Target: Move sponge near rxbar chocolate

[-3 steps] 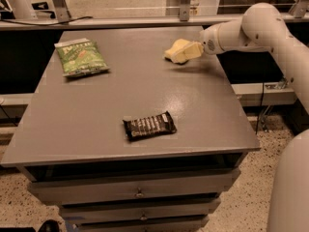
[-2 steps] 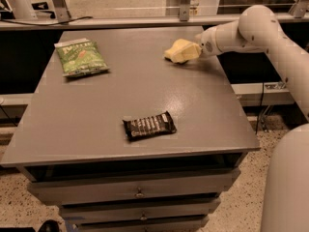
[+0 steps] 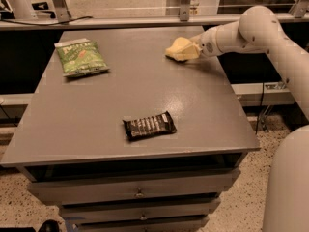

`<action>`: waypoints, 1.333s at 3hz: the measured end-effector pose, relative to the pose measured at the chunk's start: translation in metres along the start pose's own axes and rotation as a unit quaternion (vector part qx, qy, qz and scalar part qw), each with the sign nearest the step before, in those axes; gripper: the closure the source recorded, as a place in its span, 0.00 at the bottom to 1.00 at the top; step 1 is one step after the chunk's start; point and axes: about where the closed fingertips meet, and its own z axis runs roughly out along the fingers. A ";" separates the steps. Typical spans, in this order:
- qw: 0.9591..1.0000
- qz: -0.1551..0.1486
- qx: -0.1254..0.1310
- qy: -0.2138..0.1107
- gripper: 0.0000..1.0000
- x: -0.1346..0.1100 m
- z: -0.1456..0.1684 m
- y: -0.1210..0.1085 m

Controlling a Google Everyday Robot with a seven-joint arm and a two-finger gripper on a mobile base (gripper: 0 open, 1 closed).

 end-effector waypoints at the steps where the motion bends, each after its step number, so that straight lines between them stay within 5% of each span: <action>1: 1.000 -0.003 -0.007 0.000 0.86 -0.003 -0.008 0.007; 2: 1.000 -0.011 -0.022 -0.004 1.00 -0.012 -0.024 0.017; 4: 0.994 -0.053 -0.088 0.021 1.00 -0.019 -0.068 0.058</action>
Offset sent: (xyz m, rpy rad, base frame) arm -0.0431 -0.0078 0.0436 0.0084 -0.0069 0.0814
